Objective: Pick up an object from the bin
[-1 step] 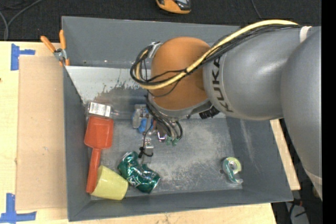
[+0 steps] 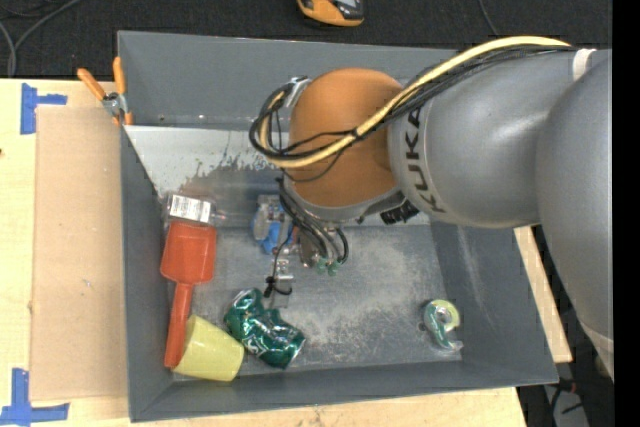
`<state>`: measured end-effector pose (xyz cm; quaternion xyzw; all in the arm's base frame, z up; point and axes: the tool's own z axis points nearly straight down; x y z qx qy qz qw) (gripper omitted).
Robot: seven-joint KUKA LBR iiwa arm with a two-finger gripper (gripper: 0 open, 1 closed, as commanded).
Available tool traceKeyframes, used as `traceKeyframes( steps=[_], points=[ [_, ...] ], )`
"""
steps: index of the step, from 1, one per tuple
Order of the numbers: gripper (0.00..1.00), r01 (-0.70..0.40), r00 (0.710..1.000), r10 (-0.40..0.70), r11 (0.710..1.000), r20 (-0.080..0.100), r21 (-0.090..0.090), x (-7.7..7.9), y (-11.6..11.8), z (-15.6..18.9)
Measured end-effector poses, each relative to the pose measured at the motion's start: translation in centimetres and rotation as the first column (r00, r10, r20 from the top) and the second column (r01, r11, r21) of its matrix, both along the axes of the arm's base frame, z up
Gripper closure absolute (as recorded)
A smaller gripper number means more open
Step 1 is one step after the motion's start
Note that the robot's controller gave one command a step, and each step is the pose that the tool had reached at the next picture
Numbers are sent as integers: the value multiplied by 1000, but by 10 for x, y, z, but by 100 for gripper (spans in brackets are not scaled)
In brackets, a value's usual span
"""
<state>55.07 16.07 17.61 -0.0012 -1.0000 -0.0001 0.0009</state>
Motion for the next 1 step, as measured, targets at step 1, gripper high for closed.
traceKeyframes(
  steps=[1],
  points=[
    [0, 46, 999, -46, 999, -7, 2, -20, -16, -105]
  ],
)
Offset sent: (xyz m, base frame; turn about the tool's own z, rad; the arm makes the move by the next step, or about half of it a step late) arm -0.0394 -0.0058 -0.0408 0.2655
